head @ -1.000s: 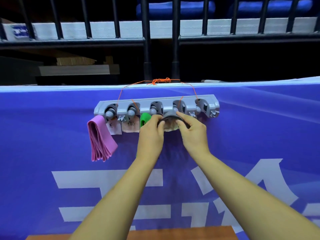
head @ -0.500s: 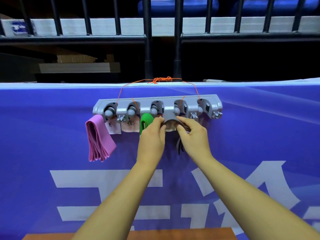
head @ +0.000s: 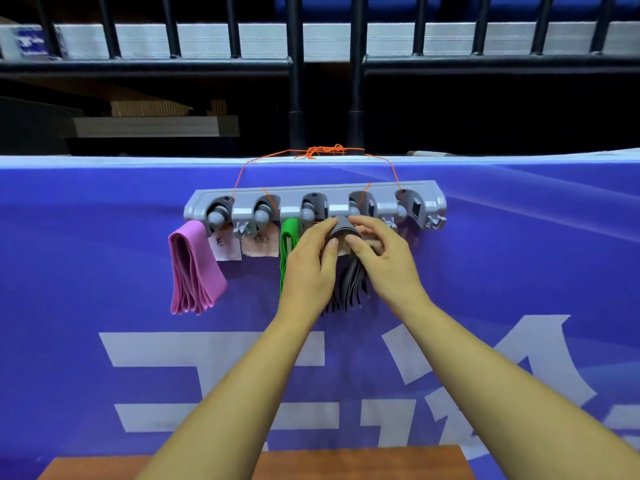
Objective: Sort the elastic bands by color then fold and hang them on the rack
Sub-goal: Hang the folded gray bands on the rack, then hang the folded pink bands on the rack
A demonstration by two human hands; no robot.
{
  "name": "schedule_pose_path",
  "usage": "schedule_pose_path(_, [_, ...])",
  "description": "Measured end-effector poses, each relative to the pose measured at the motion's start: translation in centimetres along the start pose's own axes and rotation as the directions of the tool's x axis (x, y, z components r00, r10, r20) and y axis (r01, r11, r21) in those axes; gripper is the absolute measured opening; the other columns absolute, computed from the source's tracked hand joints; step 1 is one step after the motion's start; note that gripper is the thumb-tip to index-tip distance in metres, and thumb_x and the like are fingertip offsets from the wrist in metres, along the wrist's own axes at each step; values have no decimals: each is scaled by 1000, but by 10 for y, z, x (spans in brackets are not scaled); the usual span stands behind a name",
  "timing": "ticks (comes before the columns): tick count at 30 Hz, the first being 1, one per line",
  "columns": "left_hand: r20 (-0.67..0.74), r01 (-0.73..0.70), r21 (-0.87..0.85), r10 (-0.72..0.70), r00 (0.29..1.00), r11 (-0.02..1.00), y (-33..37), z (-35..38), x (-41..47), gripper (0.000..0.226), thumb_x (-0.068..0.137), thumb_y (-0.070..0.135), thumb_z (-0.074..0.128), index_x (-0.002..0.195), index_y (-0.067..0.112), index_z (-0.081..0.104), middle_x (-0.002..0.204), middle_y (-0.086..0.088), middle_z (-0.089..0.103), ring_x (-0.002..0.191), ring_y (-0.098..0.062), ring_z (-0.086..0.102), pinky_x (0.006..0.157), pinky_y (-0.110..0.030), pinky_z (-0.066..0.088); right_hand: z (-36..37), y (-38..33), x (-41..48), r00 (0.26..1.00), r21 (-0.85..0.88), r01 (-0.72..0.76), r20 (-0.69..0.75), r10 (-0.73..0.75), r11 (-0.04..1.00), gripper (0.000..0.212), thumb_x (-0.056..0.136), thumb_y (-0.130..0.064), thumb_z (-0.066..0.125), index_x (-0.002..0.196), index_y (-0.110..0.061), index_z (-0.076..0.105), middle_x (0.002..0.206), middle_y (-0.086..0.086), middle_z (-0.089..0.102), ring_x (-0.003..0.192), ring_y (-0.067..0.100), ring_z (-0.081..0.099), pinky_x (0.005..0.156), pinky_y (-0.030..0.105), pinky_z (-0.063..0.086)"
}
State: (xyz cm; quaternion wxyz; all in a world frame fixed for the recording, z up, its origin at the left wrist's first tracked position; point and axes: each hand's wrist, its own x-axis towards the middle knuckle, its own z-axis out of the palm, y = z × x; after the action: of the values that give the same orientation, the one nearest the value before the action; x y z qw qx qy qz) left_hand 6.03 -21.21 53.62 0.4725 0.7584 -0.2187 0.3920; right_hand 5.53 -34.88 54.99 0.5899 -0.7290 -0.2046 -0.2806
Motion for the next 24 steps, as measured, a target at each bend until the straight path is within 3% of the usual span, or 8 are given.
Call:
schedule_pose_path(3, [-53, -7, -6, 7, 999, 1000, 2, 2, 1, 33, 98, 11, 52, 130, 16, 60, 123, 2, 48, 115, 13, 41, 102, -23, 44, 1, 0, 0, 1000, 28, -8, -21, 8, 1000, 23, 91, -13, 66, 111, -23, 65, 108, -5, 66, 96, 8, 66, 89, 25, 53])
schedule_pose_path(5, [-49, -23, 7, 23, 999, 1000, 3, 1, 0, 34, 98, 9, 52, 130, 16, 60, 121, 1, 53, 111, 7, 46, 99, -16, 41, 1, 3, -1, 1000, 18, -11, -19, 11, 1000, 25, 90, -10, 66, 112, -22, 64, 107, -9, 67, 97, 4, 65, 88, 22, 52])
schedule_pose_path(8, [-67, -4, -9, 4, 998, 1000, 1, -1, 0, 30, 95, 10, 56, 124, 16, 62, 117, 6, 65, 110, -9, 59, 97, -28, 48, 3, 8, -4, 1000, 4, -3, -2, 3, 1000, 28, 90, -12, 66, 117, -19, 63, 112, -8, 68, 107, 4, 64, 96, 28, 51])
schedule_pose_path(10, [-75, 18, 11, -17, 997, 1000, 1, -2, -1, 26, 94, 12, 58, 119, 16, 64, 114, 8, 67, 108, -9, 62, 95, -32, 50, 4, 8, -5, 1000, -28, 2, -11, -2, 1000, 27, 92, -20, 65, 119, -21, 62, 115, -8, 68, 112, 5, 62, 100, 35, 50])
schedule_pose_path(13, [-35, 31, 0, -31, 999, 1000, 6, -5, -4, 32, 93, 8, 56, 123, 15, 62, 119, 5, 66, 109, -9, 62, 97, -31, 50, 2, 3, -8, 1000, -74, 8, -16, -9, 997, 26, 95, -20, 60, 121, -19, 63, 115, -9, 68, 109, 1, 62, 98, 32, 51])
schedule_pose_path(16, [32, 21, 18, -22, 999, 1000, 12, -12, -16, 41, 90, 4, 53, 130, 14, 56, 127, 1, 60, 113, -9, 59, 100, -26, 48, -3, -2, -17, 1000, -175, -5, -31, -1, 985, 28, 96, -24, 58, 123, -21, 63, 115, -14, 67, 108, -3, 60, 99, 26, 48])
schedule_pose_path(21, [-11, 61, 70, -61, 998, 996, 9, -28, -61, 31, 87, 1, 55, 117, 10, 54, 110, -1, 49, 94, -8, 51, 84, -10, 42, -24, 13, -58, 994, -394, -104, -2, 113, 913, 41, 97, -35, 54, 134, -19, 54, 133, -6, 59, 123, 9, 53, 105, 30, 42])
schedule_pose_path(24, [3, 158, 94, -159, 987, 983, -8, -31, -103, 22, 88, 3, 56, 109, 10, 55, 106, -2, 51, 90, -13, 52, 78, -17, 44, -42, 34, -99, 978, -500, -157, 41, 205, 851, 47, 97, -36, 53, 139, -16, 49, 140, -4, 52, 126, 13, 49, 105, 26, 37])
